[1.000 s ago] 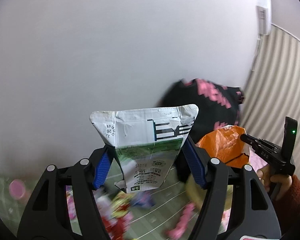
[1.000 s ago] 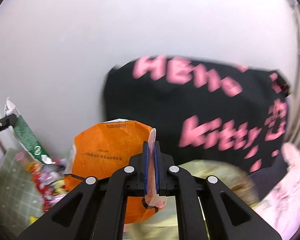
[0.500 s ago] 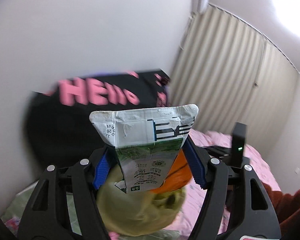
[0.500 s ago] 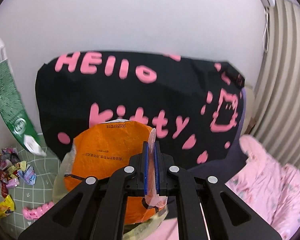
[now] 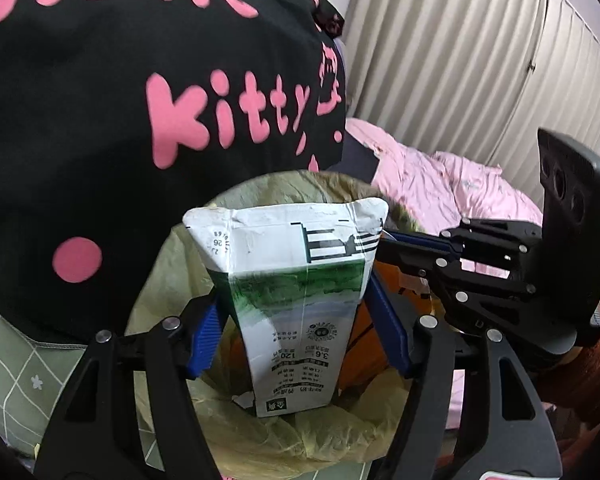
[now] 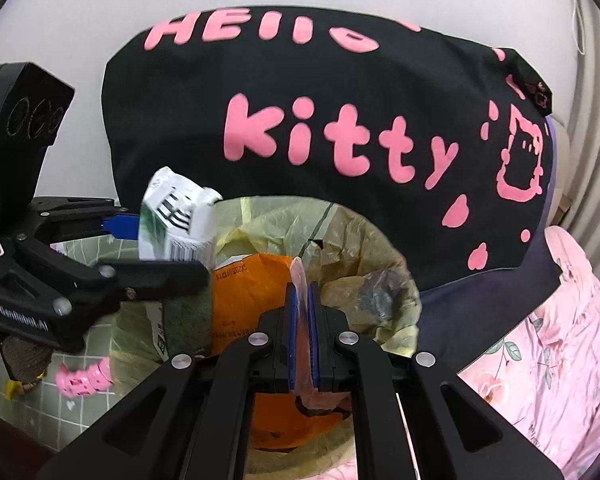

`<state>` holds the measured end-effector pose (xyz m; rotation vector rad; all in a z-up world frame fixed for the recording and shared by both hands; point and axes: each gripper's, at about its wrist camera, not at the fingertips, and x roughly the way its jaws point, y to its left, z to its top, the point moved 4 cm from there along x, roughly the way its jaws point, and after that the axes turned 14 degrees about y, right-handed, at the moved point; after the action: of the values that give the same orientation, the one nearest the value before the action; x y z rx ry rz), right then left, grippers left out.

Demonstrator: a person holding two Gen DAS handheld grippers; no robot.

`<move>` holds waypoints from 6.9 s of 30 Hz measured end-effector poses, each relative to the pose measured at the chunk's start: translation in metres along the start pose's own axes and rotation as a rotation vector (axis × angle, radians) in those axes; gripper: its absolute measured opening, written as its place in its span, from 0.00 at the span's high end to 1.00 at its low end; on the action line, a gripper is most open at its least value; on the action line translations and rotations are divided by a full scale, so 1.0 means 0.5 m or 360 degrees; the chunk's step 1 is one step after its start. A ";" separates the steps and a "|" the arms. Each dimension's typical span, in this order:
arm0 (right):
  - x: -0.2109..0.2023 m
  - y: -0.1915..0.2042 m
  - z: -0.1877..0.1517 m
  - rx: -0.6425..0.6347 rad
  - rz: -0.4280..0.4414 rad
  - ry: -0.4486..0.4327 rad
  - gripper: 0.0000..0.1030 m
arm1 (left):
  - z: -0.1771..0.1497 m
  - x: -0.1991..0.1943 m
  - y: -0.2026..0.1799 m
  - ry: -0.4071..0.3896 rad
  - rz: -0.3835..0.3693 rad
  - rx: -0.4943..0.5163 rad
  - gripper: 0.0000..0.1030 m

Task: Collect trash
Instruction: 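Carry the carton over the trash bag with the left tool while the right tool grips the orange bag, then open the left tool to drop the carton into the yellow bag, then move the right tool to the yellow biscuit wrapper and grasp it, then grasp the red-gold snack packet with the left tool while the right tool lifts the yellow wrapper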

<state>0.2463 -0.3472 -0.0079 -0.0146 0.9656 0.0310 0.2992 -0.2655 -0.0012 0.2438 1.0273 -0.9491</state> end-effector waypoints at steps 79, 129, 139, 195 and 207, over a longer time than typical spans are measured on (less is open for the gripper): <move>0.118 0.474 0.007 -0.0649 0.0621 0.0187 0.61 | -0.718 -0.265 0.216 0.0150 0.0504 -0.1198 0.17; 0.179 0.498 0.049 -0.0586 0.0729 0.0347 0.97 | -0.658 -0.353 0.294 -0.0201 0.0691 -0.1358 0.17; 0.159 0.525 0.032 -0.0798 0.0884 0.0301 0.59 | -0.699 -0.370 0.332 -0.0190 0.0717 -0.1443 0.17; 0.113 0.499 0.055 -0.0501 0.0677 0.0206 0.89 | -0.671 -0.389 0.481 -0.0207 0.0739 -0.1360 0.70; -0.007 0.356 0.099 -0.0394 0.0394 -0.0086 0.89 | -0.437 -0.432 0.342 -0.0396 0.0632 -0.0946 0.70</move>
<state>0.2793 -0.1682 0.0234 -0.1213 0.9001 0.3773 0.2574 0.0832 0.0170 -0.1618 0.9397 -0.2808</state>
